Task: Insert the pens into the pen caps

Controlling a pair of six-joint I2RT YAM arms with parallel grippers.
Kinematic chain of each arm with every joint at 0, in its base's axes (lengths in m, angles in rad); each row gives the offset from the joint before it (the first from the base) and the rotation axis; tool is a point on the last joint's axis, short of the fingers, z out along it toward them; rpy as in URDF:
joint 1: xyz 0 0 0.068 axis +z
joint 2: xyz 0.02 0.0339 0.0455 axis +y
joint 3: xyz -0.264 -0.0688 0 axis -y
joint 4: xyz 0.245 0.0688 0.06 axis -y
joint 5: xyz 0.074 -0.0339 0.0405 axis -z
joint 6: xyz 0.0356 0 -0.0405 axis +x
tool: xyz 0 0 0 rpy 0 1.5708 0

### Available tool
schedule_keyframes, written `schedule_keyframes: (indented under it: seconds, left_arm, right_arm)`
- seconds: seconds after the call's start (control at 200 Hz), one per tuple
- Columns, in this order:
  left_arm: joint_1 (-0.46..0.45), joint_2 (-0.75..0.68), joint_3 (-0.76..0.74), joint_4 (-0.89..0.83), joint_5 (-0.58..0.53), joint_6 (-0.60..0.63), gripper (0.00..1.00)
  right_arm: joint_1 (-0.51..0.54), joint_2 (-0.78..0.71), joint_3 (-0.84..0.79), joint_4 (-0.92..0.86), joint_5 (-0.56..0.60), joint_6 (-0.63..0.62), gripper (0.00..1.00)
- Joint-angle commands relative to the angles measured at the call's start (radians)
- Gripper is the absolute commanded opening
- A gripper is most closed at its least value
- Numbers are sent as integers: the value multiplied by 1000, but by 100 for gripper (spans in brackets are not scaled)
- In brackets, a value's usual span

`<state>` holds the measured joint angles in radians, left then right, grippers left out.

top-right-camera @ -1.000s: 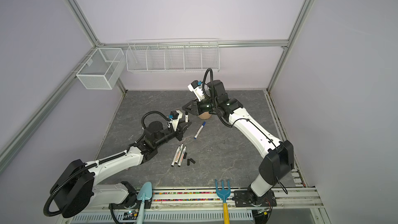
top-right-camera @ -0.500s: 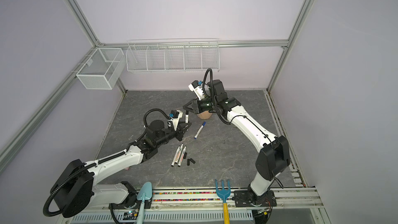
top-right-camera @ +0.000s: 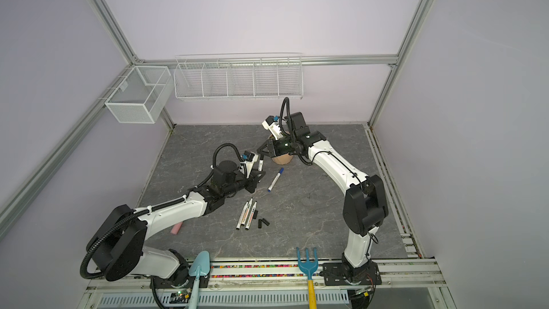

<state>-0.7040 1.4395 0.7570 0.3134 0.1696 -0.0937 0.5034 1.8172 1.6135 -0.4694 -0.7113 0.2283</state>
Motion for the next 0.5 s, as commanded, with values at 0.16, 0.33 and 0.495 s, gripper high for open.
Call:
schedule_keyframes:
  seconds: [0.16, 0.33, 0.495]
  left_arm:
    - [30, -74, 143, 561, 23, -59, 0]
    - [94, -11, 156, 719, 112, -261, 0]
    - [109, 22, 225, 675, 106, -210, 0]
  right_arm:
    - [-22, 51, -120, -264, -112, 31, 7]
    - [31, 66, -107, -345, -95, -68, 7]
    - [72, 85, -110, -408, -36, -121, 7]
